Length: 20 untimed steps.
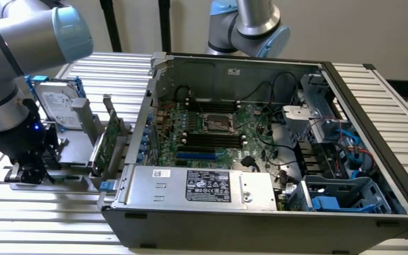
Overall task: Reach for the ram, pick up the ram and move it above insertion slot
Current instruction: 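Pick up the ram and move it above insertion slot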
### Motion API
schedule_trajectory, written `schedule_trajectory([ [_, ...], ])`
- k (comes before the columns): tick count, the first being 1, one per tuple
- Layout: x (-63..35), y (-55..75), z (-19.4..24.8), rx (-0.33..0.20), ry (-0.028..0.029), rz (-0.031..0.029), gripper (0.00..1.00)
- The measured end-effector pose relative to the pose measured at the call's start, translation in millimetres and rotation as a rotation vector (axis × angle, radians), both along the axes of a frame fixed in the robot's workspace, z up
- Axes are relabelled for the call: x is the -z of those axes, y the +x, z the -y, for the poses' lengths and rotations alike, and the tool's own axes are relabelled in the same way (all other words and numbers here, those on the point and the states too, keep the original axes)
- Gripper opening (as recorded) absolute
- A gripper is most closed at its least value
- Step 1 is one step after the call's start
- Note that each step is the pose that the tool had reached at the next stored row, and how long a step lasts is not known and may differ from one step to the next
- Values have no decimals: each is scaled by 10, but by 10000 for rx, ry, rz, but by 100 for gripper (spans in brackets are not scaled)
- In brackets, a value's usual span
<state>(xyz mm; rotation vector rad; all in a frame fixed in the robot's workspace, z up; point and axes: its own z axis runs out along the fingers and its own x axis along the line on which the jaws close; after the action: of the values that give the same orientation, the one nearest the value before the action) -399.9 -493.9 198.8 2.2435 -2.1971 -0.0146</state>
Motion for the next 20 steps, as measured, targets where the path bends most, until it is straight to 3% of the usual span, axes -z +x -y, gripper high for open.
schedule_trajectory([
  [4,7,0,0,-8,0,1,40],
  [6,7,0,0,-9,-2,-1,27],
  [7,8,0,0,-9,0,-1,27],
  [9,8,0,0,-8,1,0,16],
  [20,8,0,0,-8,1,0,13],
])
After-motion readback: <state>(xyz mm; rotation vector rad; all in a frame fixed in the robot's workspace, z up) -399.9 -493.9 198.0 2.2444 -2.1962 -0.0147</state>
